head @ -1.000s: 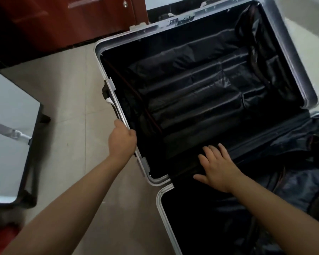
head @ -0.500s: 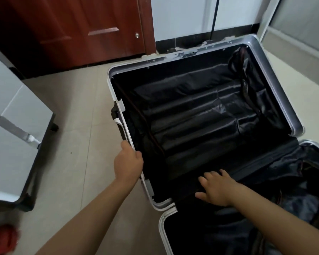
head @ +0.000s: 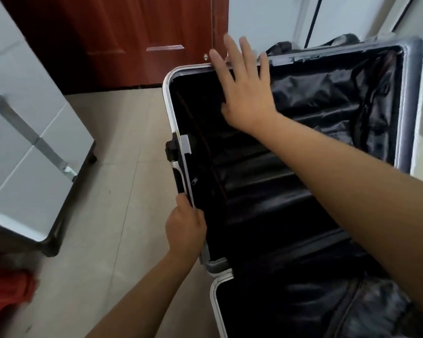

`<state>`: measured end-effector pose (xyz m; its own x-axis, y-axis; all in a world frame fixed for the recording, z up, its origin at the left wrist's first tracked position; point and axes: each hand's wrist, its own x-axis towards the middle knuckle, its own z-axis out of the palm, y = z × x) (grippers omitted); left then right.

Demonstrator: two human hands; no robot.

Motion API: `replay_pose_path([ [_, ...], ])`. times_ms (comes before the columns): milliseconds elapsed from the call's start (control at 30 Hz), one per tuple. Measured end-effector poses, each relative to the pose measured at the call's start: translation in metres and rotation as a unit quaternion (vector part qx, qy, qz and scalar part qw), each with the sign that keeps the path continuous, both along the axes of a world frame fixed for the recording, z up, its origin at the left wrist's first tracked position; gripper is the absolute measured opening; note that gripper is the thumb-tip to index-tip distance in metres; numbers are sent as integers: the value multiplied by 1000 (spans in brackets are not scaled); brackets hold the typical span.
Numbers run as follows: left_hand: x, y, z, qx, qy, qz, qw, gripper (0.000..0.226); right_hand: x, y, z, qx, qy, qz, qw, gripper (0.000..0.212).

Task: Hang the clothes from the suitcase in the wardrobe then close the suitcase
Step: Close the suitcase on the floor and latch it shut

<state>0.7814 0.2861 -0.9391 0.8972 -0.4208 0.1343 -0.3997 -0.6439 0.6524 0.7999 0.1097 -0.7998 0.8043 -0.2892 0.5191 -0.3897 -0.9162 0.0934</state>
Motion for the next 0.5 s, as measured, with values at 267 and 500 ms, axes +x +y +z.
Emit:
replay_pose_path([
  [267,-5,5,-1,-10,22,7,1000,24,20,-6,37,-37,45,3,998,26],
  [500,7,-3,19,-32,28,5,999,23,16,-2,34,-85,-37,30,995,23],
])
